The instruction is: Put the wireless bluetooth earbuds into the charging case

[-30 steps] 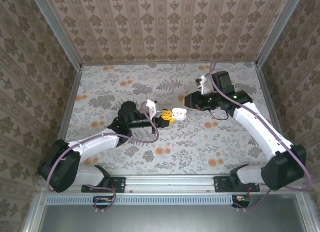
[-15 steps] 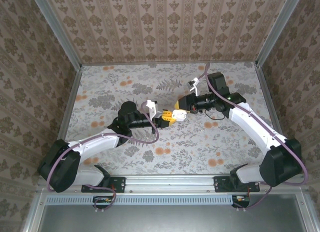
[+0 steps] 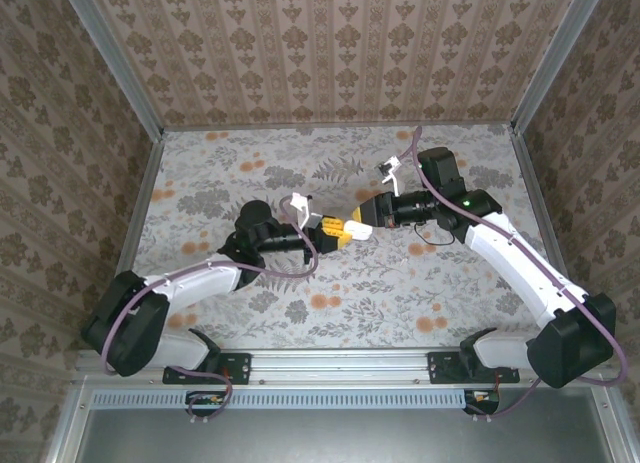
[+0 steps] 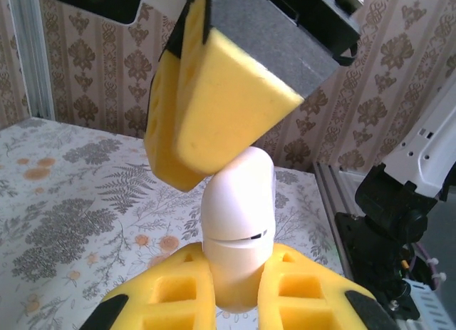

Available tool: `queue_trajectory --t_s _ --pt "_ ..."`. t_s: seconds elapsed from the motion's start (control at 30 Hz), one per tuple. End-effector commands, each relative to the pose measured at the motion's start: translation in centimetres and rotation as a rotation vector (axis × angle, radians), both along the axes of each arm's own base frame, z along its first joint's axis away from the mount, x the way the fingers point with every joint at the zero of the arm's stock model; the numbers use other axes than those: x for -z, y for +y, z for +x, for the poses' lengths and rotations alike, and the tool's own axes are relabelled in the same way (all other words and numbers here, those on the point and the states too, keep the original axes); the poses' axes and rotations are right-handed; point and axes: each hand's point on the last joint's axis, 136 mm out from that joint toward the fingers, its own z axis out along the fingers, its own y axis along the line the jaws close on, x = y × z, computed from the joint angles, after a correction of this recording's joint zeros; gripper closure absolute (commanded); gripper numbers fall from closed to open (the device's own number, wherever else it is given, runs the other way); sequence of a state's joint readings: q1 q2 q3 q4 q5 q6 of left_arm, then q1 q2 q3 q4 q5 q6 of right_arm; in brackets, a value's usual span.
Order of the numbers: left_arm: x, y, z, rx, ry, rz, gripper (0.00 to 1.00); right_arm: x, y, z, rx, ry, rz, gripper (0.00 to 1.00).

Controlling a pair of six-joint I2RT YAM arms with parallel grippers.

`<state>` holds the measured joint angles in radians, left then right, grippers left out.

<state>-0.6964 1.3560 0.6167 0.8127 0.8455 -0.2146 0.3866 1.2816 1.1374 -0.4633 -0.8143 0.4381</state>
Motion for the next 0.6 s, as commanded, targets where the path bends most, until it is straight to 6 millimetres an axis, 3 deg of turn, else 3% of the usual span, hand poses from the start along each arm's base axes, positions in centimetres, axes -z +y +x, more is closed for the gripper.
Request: queue_trajectory --t_s 0.0,0.27,0.57 --pt "-2.7 0.6 3.5 -0.114 0.087 -0.079 1.00 0.8 -0.2 -2.0 -0.036 0.028 -0.029 0.78" --pt "-3.5 0.3 5.1 -0.113 0.238 -0.102 1.00 2.0 -0.6 -1.4 0.002 -0.008 -0.095 0.81" --pt "-4.3 -0.4 6.0 -0.108 0.331 -0.133 1.00 3.9 0.3 -1.8 -0.004 -0.052 -0.200 0.85"
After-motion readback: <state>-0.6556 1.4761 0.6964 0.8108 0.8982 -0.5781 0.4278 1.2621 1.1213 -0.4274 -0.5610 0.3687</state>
